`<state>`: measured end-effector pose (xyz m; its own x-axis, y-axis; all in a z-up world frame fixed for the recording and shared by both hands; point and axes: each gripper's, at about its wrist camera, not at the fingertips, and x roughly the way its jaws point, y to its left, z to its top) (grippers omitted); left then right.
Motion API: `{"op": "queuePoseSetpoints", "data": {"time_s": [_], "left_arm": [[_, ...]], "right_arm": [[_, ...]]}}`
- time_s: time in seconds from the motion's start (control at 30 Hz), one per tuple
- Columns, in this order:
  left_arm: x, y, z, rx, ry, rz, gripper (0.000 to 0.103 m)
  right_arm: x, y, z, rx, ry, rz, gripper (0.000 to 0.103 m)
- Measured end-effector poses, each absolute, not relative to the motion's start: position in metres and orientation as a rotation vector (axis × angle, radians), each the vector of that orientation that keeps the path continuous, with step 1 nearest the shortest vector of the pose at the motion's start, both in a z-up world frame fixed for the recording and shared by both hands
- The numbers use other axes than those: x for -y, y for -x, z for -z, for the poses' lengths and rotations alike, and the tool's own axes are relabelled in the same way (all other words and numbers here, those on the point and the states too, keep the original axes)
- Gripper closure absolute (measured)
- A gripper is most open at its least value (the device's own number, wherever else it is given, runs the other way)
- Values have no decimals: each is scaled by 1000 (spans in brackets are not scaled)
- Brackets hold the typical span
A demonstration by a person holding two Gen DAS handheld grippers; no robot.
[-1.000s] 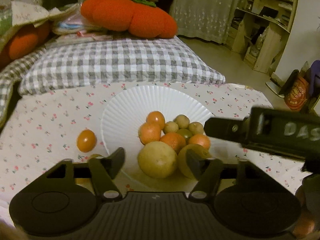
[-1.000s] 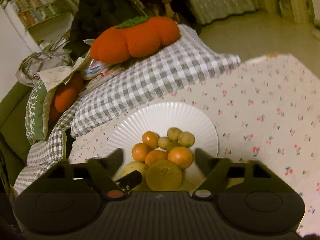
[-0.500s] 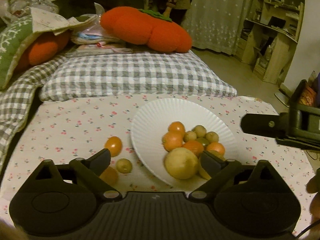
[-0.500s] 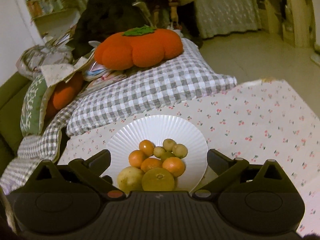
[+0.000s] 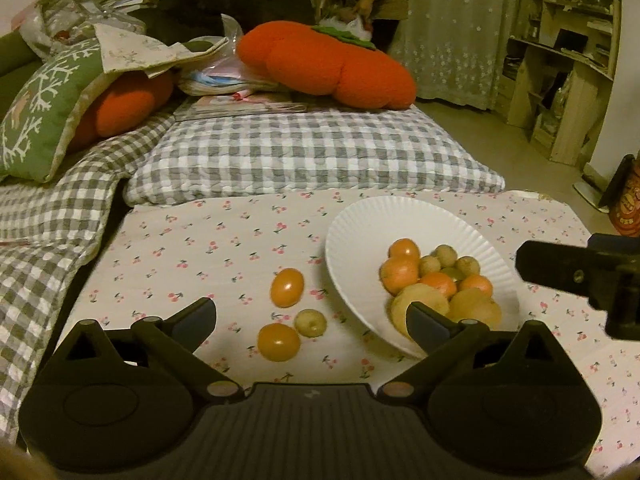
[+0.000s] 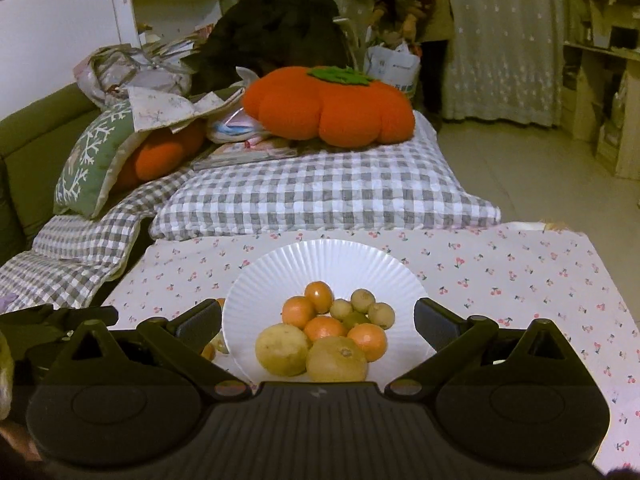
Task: Organize fruits
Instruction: 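Move both open grippers back toward the orange tomatoes and green lime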
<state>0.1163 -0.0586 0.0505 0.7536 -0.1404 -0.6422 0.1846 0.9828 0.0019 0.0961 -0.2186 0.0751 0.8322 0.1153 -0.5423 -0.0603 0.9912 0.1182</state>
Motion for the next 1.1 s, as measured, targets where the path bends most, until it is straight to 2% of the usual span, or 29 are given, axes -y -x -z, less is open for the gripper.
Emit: {"op": "queuePoseSetpoints", "data": {"time_s": [0.57,0.87,1.1], "left_arm": [[40,-117,-47,-711,-94,110,8],[-2,-134,-54,-751,96,25,8],[-5,-146,-39,-823,104,35,8]], "right_arm": [[196,-90,-70,-580,-87,-252,0],[178,-88,-61,-610,-50,-343,0],[148,-86,-38,-665,83,-393,1]]}}
